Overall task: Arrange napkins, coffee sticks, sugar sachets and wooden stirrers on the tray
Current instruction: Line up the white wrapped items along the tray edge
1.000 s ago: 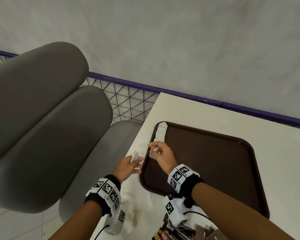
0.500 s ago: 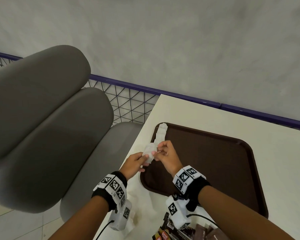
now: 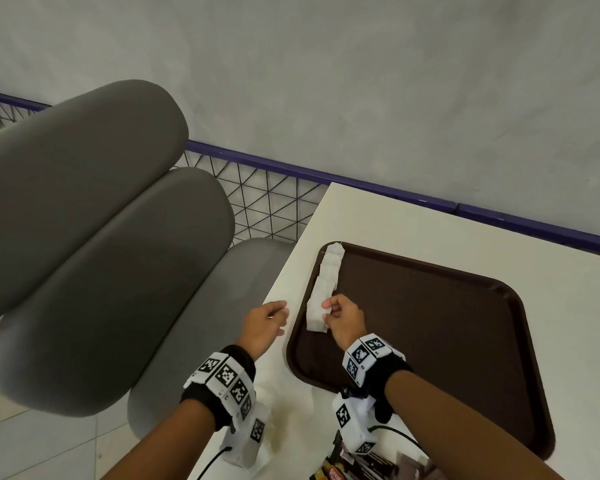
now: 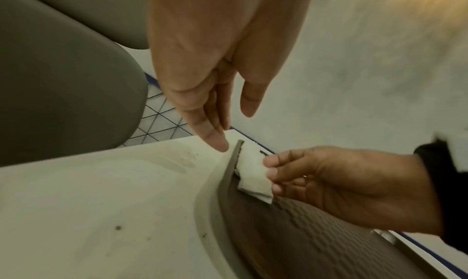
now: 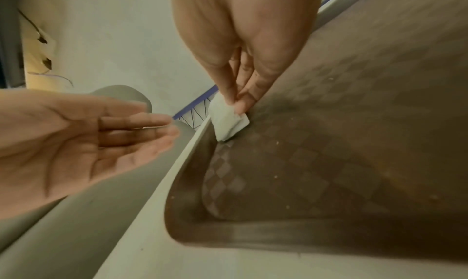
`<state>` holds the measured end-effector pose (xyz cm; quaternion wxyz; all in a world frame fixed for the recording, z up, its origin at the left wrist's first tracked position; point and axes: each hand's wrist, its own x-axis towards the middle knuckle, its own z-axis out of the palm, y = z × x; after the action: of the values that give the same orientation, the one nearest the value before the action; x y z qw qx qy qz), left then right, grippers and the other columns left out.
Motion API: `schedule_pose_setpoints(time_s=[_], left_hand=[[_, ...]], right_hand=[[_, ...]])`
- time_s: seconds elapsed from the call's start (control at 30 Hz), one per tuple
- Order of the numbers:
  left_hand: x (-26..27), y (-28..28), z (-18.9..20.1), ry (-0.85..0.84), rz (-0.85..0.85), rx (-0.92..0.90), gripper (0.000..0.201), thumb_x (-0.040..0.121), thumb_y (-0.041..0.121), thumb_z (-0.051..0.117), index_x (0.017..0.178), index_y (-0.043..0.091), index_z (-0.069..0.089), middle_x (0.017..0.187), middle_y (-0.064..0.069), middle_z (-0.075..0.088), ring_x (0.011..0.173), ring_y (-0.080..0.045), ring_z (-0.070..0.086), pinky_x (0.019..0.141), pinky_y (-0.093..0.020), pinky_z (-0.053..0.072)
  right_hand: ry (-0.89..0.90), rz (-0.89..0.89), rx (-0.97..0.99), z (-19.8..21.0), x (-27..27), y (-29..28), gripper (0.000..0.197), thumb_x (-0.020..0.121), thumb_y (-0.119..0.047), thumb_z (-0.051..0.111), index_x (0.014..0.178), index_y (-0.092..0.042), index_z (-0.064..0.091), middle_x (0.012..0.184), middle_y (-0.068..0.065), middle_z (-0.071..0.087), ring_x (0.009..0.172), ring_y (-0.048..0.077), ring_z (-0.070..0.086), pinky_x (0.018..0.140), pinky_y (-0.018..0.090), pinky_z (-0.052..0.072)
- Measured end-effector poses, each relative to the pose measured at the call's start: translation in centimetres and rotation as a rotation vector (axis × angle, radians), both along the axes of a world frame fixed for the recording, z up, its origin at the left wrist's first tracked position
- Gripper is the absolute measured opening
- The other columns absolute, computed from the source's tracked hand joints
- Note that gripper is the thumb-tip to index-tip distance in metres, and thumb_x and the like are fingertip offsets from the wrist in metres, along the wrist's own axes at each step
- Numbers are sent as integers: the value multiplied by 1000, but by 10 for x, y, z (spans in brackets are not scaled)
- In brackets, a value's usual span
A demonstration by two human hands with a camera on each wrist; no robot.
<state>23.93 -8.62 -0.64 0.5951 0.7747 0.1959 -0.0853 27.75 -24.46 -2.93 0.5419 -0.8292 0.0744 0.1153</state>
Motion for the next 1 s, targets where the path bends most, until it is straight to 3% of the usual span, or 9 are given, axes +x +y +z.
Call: schedule_pose_setpoints(time_s=[0.1,0.23,0.33,0.43,0.53,0.63,0.77,0.9,1.0], left_hand=[[-8,17,-1,-18,69,-20,28,94,10,51,120,2,59,103,-9,61,88,-20,60,63,-13,52],[-24,36,-2,-19,95,-60,24,93,6,51,114,5,62,101,-8,62,88,-20,58,68,-16,51],[-39,49,-1,1,72,-75,22,90,1,53,106,11,63,101,-5,62,90,-19,57,72,-21,49],[-59,60,-3,31,23,-52,25,89,-1,53,105,15,64,103,-1,64,86,-12,57,72,-21,45],[-81,74,-3,58,-77,18,28,89,-3,52,104,17,63,108,0,64,89,-14,57,74,-21,44],[-99,85,2,86,-223,109,31,89,-8,47,109,12,61,114,-1,62,99,-18,57,90,-30,44],[-120,87,4,113,-292,137,37,86,-11,49,112,14,56,123,-4,57,101,-19,55,97,-32,43],[-140,75,5,231,-412,236,64,79,6,71,133,20,40,122,-2,46,95,-17,51,86,-27,45],[-153,63,6,281,-486,311,84,76,19,76,143,16,26,127,-4,42,99,-17,50,81,-22,42]], right_hand=[[-17,8,-110,-5,0,5,21,83,9,54,89,-10,60,96,7,52,77,17,53,71,21,46],[-54,24,-191,-3,-3,10,19,83,9,54,98,0,63,104,9,46,80,19,51,72,19,41],[-98,26,-201,1,-9,9,21,81,7,58,99,-2,62,108,8,41,95,27,55,83,22,44],[-178,70,-222,4,-19,3,24,80,6,59,101,-5,61,106,3,39,105,23,48,95,24,40],[-259,191,-199,8,-37,1,24,80,5,58,100,-7,62,101,-2,41,96,15,45,91,19,40],[-233,360,-102,11,-62,3,24,81,3,61,103,-7,61,97,-4,44,80,8,44,74,9,38],[-42,614,-84,17,-91,11,48,80,-18,70,124,-12,50,108,1,41,93,12,42,79,9,37],[157,764,-194,20,-109,26,95,70,-37,78,145,-25,21,141,7,28,129,23,31,110,39,32],[173,866,-296,18,-121,42,109,66,-37,80,147,-26,9,149,9,21,138,26,22,113,46,27]])
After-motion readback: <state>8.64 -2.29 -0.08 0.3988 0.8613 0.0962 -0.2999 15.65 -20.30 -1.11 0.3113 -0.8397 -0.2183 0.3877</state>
